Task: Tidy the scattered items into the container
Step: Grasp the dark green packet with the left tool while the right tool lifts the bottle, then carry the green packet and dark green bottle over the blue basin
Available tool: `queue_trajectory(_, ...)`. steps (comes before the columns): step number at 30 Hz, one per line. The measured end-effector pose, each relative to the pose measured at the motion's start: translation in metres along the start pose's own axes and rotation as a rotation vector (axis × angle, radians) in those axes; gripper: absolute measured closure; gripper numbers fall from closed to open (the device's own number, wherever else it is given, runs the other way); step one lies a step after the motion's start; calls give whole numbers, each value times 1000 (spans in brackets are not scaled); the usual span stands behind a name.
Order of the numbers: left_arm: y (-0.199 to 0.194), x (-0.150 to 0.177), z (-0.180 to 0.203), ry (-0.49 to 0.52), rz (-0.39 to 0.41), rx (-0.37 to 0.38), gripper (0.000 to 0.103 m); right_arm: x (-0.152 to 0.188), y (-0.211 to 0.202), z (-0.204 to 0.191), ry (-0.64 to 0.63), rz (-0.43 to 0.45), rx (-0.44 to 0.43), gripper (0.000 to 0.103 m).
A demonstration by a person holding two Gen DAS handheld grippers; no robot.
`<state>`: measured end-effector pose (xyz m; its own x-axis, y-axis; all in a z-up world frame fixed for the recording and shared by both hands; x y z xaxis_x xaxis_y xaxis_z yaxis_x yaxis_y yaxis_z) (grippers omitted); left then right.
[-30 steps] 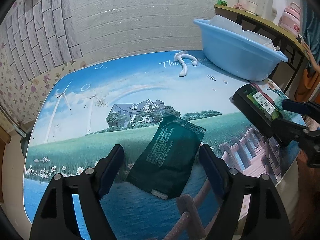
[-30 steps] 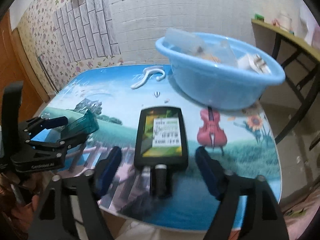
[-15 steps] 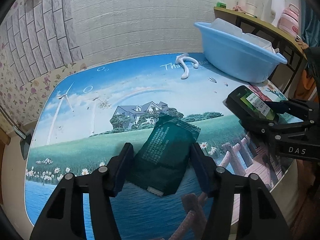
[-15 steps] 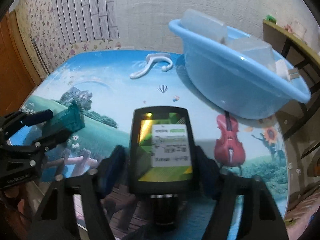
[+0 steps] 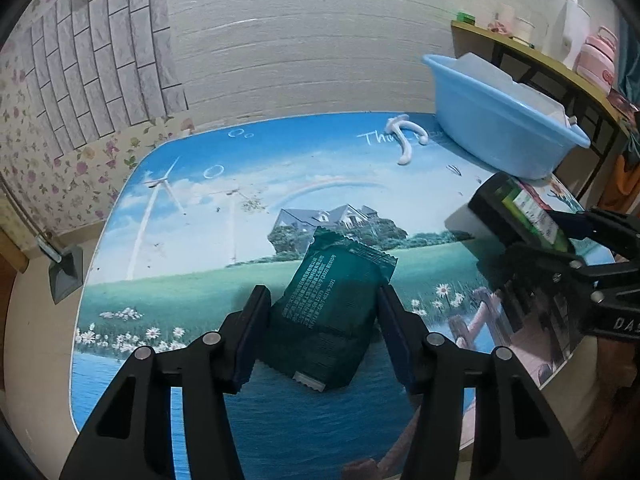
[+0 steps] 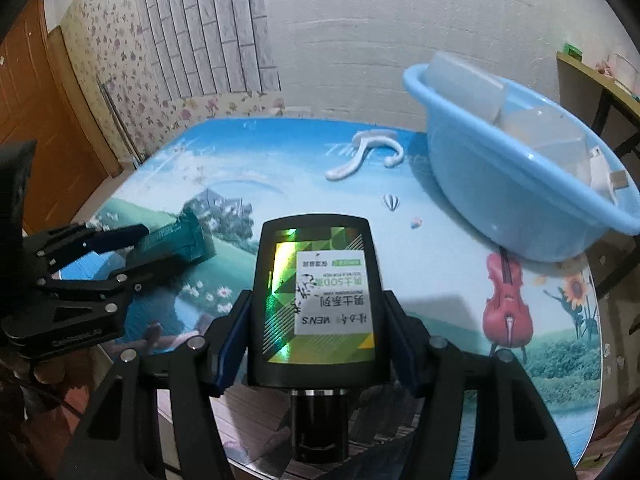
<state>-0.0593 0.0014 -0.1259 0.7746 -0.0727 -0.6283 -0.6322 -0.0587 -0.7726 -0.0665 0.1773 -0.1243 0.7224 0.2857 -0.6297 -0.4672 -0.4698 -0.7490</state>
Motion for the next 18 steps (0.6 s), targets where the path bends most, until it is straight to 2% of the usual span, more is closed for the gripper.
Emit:
queue_trajectory(9, -28, -25, 8, 1, 72, 10, 49, -18, -38, -1, 6, 91, -12, 42)
queue_trajectory(13, -48, -42, 11, -24, 120, 47, 49, -31, -64, -3, 50, 159, -87, 42)
queue_trajectory(18, -65, -64, 19, -23, 163, 63, 49, -45, -86, -6, 15, 216, -54, 42)
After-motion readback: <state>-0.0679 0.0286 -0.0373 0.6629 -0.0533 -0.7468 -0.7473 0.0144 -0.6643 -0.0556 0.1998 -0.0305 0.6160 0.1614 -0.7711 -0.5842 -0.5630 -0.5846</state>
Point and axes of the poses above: each gripper's, at about its wrist camera, not at the fingertips, and y roughly the way its jaws point, z to its right, x to its underside, the point moved 5 cm from there along y, roughly the way its jaws point, and after that the axes turned 8 degrees about -x, right-handed, at the moved point
